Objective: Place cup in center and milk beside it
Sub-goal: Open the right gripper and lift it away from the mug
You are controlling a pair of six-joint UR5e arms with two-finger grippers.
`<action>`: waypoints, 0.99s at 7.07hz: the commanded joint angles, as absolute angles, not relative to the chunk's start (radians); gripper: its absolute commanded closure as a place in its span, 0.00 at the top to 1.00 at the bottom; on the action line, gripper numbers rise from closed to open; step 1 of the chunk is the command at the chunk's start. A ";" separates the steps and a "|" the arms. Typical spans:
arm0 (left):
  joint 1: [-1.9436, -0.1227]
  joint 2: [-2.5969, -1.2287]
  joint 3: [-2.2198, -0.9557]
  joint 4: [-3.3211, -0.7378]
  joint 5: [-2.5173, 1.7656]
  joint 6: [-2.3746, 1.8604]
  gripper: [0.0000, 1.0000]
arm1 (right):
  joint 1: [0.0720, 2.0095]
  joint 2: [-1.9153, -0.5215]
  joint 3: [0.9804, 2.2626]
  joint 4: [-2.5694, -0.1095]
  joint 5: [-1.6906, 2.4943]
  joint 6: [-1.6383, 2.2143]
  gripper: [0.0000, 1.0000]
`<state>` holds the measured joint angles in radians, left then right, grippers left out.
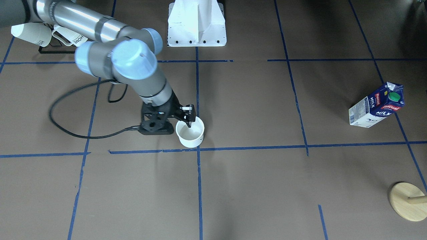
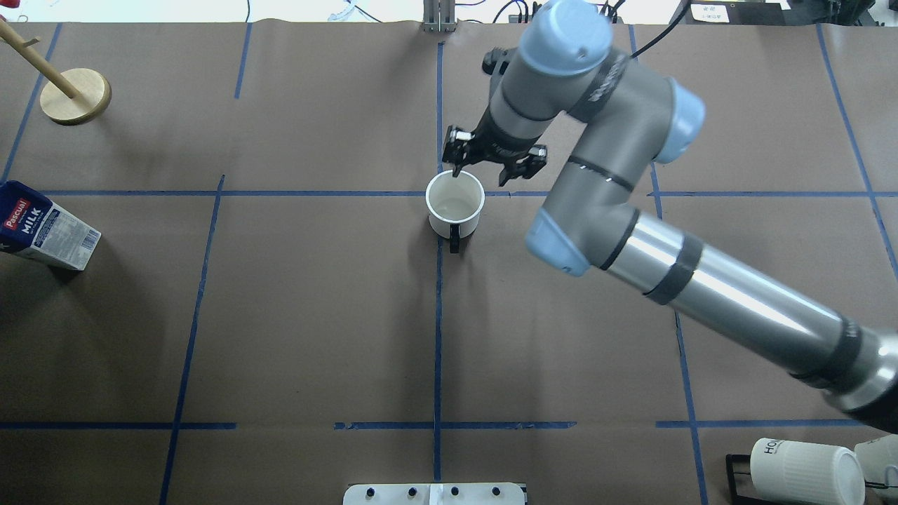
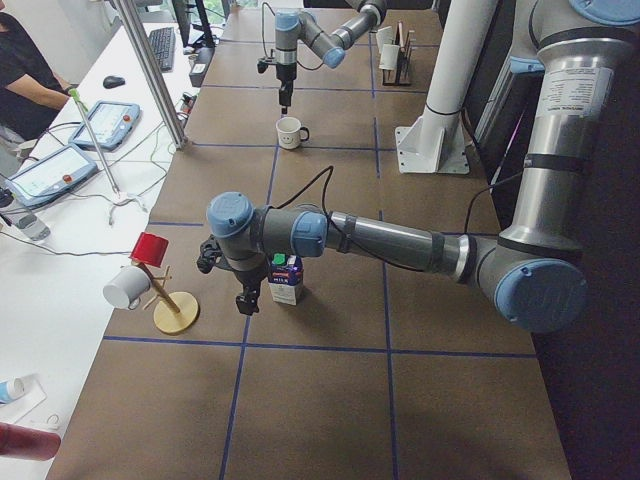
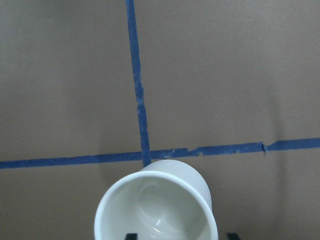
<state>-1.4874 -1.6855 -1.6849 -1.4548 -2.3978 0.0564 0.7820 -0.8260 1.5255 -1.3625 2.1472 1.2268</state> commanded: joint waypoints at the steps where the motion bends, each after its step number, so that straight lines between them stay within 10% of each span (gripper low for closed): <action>1: -1.445 -1.703 -1.749 -1.459 -2.392 -0.075 1.00 | 0.953 -1.042 1.730 -1.356 2.309 1.119 1.00; 7: -1.293 -1.701 -1.759 -1.460 -2.336 -0.178 1.00 | 0.936 -1.126 1.753 -1.351 2.284 1.020 1.00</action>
<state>-1.3152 -1.7047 -1.7598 -1.4603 -2.3394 -0.1780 0.9427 -1.1280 1.7520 -1.3517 2.2876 1.0151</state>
